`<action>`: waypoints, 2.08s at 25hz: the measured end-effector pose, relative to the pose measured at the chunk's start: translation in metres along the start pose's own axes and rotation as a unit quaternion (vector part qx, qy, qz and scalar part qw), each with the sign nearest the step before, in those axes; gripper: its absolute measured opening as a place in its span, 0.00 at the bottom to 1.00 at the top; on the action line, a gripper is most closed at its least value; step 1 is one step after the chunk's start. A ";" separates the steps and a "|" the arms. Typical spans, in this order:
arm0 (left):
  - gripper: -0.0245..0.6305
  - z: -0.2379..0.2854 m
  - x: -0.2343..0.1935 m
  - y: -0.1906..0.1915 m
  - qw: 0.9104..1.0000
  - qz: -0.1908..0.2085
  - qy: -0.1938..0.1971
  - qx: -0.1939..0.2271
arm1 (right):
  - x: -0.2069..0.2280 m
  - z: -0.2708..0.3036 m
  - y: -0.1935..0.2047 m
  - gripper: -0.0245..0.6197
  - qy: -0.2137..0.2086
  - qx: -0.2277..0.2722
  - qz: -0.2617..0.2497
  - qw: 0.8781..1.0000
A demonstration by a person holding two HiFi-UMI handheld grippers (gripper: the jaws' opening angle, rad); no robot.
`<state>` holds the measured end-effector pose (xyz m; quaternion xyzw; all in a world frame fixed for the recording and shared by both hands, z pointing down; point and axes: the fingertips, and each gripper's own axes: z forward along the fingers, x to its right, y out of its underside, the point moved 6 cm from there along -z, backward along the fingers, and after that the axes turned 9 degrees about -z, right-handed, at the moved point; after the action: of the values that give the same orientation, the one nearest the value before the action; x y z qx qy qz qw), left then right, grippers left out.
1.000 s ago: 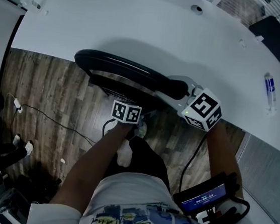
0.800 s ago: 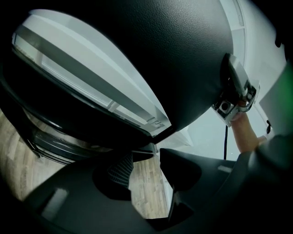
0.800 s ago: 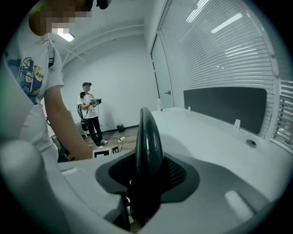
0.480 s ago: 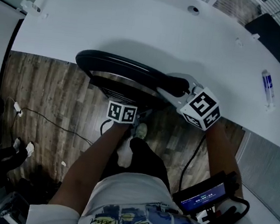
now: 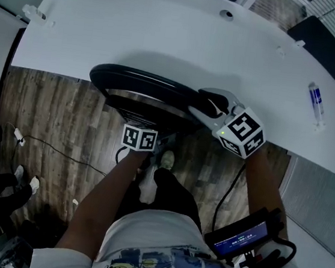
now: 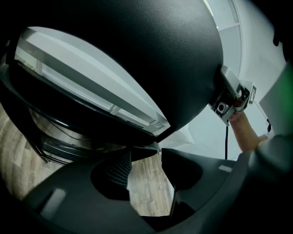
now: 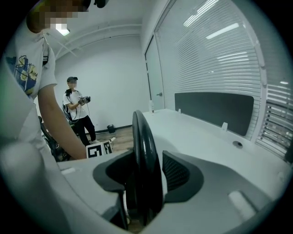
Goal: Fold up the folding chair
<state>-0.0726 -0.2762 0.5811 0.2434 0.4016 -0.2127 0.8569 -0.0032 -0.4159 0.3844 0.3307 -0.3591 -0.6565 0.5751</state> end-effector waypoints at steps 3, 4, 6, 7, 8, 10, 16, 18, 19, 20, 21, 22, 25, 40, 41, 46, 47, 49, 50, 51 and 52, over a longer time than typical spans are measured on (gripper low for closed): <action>0.37 -0.008 0.000 0.000 1.000 0.001 0.001 -0.002 | 0.000 -0.005 -0.007 0.32 0.011 0.006 0.003 1.000; 0.37 -0.008 0.001 0.000 1.000 0.002 0.003 -0.002 | 0.000 -0.008 -0.008 0.32 0.017 0.005 0.002 1.000; 0.37 -0.009 0.003 -0.001 1.000 0.008 0.005 -0.004 | 0.002 -0.012 -0.011 0.32 0.030 0.007 0.002 1.000; 0.37 -0.011 0.003 -0.002 1.000 0.011 0.004 -0.004 | 0.002 -0.014 -0.012 0.32 0.036 0.008 0.003 0.999; 0.37 -0.013 0.003 -0.002 1.000 0.014 0.005 -0.006 | 0.002 -0.015 -0.014 0.32 0.043 0.010 0.004 0.999; 0.38 -0.017 0.003 0.000 1.000 0.019 0.006 -0.010 | 0.001 -0.019 -0.017 0.32 0.058 0.012 0.005 0.998; 0.38 -0.033 0.005 0.006 0.998 0.049 0.011 -0.026 | -0.008 -0.036 -0.032 0.32 0.121 0.022 0.005 0.992; 0.38 -0.040 0.008 0.006 0.998 0.060 0.014 -0.026 | -0.012 -0.044 -0.035 0.32 0.145 0.026 0.010 0.989; 0.38 -0.045 0.010 0.005 0.997 0.068 0.014 -0.025 | -0.015 -0.047 -0.036 0.32 0.156 0.028 0.012 0.987; 0.38 -0.050 0.012 0.004 0.997 0.077 0.014 -0.024 | -0.018 -0.050 -0.037 0.32 0.166 0.029 0.014 0.986; 0.38 -0.055 0.013 0.004 0.996 0.086 0.013 -0.023 | -0.021 -0.052 -0.037 0.32 0.175 0.029 0.016 0.984; 0.38 -0.059 0.013 0.006 0.995 0.093 0.013 -0.024 | -0.026 -0.053 -0.036 0.32 0.182 0.028 0.019 0.983; 0.38 -0.068 0.012 0.011 0.994 0.103 0.015 -0.027 | -0.039 -0.059 -0.033 0.32 0.198 0.019 0.032 0.979; 0.30 -0.139 0.034 0.029 0.981 0.187 0.040 -0.011 | -0.120 -0.057 -0.015 0.22 0.242 -0.027 0.072 0.967; 0.28 -0.148 0.036 0.033 0.980 0.193 0.042 -0.009 | -0.130 -0.056 -0.015 0.20 0.242 -0.028 0.077 0.967; 0.07 -0.201 0.045 0.057 0.975 0.214 0.052 0.014 | -0.192 -0.051 -0.021 0.10 0.248 -0.037 0.093 0.963; 0.04 -0.209 0.047 0.061 0.974 0.218 0.053 0.017 | -0.203 -0.050 -0.022 0.07 0.250 -0.039 0.097 0.963; 0.04 -0.224 0.049 0.069 0.972 0.229 0.053 0.017 | -0.222 -0.048 -0.024 0.04 0.254 -0.043 0.099 0.961; 0.04 -0.231 0.050 0.073 0.970 0.236 0.052 0.016 | -0.231 -0.046 -0.025 0.04 0.254 -0.045 0.099 0.961; 0.04 -0.239 0.051 0.077 0.968 0.244 0.051 0.013 | -0.241 -0.044 -0.026 0.04 0.254 -0.048 0.099 0.961; 0.04 -0.247 0.051 0.081 0.967 0.251 0.051 0.011 | -0.251 -0.042 -0.026 0.04 0.254 -0.051 0.099 0.961</action>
<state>-0.1413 -0.0755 0.4226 0.3565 0.3682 0.0172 0.8585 0.0487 -0.1683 0.3453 0.4197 -0.1985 -0.5085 0.7252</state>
